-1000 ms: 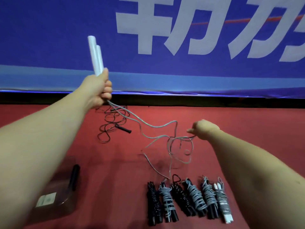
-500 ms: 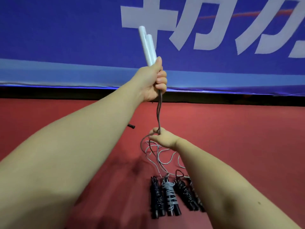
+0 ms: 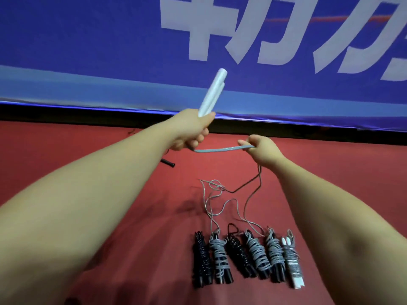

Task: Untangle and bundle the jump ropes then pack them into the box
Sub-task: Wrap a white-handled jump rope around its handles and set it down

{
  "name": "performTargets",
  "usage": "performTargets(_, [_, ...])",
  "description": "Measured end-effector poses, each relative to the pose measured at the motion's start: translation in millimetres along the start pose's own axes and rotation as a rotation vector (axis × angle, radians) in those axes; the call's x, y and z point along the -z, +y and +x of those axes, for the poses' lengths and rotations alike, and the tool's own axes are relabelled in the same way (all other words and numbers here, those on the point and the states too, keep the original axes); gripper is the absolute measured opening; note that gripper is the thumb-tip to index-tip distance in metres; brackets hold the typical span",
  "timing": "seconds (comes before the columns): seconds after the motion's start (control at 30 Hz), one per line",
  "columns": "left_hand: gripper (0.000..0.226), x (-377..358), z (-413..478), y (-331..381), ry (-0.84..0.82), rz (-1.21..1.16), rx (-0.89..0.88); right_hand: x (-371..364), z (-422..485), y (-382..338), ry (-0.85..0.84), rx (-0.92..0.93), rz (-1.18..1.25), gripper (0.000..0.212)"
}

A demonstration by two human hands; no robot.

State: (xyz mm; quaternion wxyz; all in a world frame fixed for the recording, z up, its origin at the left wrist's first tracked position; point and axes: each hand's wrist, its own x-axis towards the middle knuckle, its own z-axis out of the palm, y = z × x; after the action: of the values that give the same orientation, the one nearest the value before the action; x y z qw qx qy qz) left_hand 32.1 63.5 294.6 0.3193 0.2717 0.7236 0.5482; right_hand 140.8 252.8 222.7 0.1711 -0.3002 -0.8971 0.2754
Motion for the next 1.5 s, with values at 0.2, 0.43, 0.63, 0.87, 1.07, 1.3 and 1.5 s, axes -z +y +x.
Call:
performTargets(0.2, [0.025, -6, -2, -13, 0.191, 0.166, -0.126, 42, 19, -49, 0.407, 0.229, 0.145, 0.025])
performTargets(0.43, [0.025, 40, -2, -5, 0.444, 0.422, -0.263, 78, 25, -20, 0.332, 0.033, 0.006, 0.017])
performTargets(0.63, [0.025, -1, -4, -44, 0.192, 0.54, -0.201, -1, -9, 9, -0.394, -0.033, -0.202, 0.023])
performTargets(0.87, [0.028, 6, 2, -48, 0.375, 0.054, -0.221, 82, 15, -80, 0.557, 0.414, 0.465, 0.016])
performTargets(1.07, [0.024, 4, -2, -49, 0.204, -0.045, -0.119, 30, 7, -17, -0.141, 0.154, -0.46, 0.024])
performTargets(1.3, [0.037, -20, -12, -50, 0.003, -0.309, 0.018, -32, -48, 32, -0.719, -0.16, -0.061, 0.071])
performTargets(1.5, [0.03, -31, -9, -41, -0.086, -0.578, -0.069, -40, -61, -19, -0.72, 0.079, 0.489, 0.062])
